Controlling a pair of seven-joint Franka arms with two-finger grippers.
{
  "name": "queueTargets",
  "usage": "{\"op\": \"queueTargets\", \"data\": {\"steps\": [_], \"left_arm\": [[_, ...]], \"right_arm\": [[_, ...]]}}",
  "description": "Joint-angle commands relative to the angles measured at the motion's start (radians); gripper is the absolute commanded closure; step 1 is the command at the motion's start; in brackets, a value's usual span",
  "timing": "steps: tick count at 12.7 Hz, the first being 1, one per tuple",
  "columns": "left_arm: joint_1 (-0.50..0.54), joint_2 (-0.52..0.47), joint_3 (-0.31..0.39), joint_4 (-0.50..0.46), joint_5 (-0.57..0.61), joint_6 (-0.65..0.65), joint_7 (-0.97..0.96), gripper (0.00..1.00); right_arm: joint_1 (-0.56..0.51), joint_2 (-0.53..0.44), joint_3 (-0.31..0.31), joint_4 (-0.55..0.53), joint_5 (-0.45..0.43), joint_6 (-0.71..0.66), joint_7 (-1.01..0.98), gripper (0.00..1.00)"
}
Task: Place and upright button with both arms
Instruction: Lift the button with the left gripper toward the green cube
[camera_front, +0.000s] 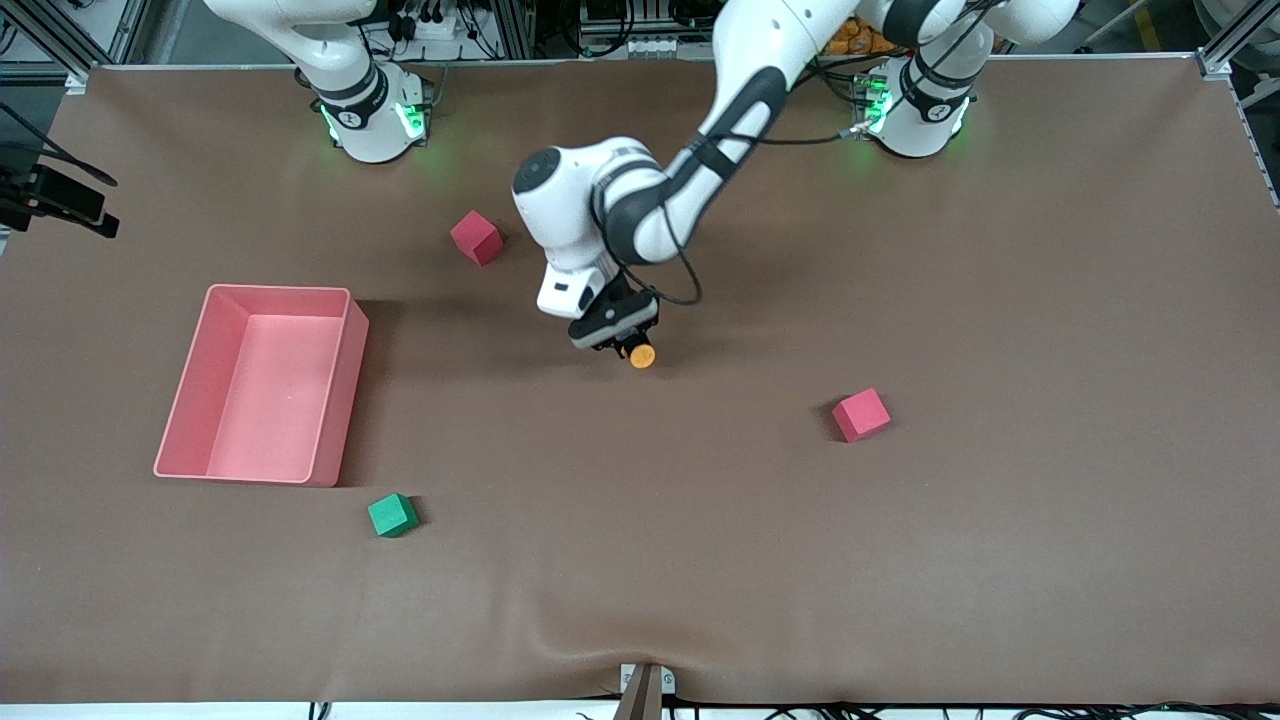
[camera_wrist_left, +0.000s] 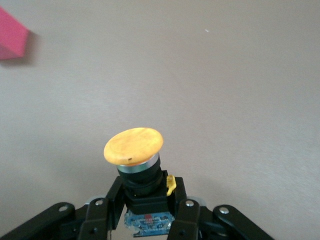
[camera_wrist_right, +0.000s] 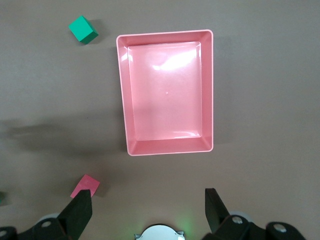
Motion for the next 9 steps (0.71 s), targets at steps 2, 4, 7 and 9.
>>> {"op": "queueTargets", "data": {"steps": [2,4,7,9], "left_arm": [[-0.083,0.011,0.026,-0.006,0.179,-0.1,-0.232,0.96],[-0.117,0.03,0.029,-0.006,0.25,-0.14,-0.311,0.96],[-0.181,0.076,0.026,-0.021,0.416,-0.192,-0.428,0.96],[-0.216,0.094,0.029,-0.021,0.452,-0.198,-0.489,0.93]], "right_arm": [[-0.014,0.008,0.004,0.032,0.005,-0.013,0.014,0.0],[-0.014,0.013,0.004,0.033,0.008,-0.002,0.014,0.0],[-0.014,0.015,0.006,0.032,0.012,0.021,0.013,0.0],[-0.009,0.016,0.006,0.032,0.02,0.021,0.008,0.0]]}}
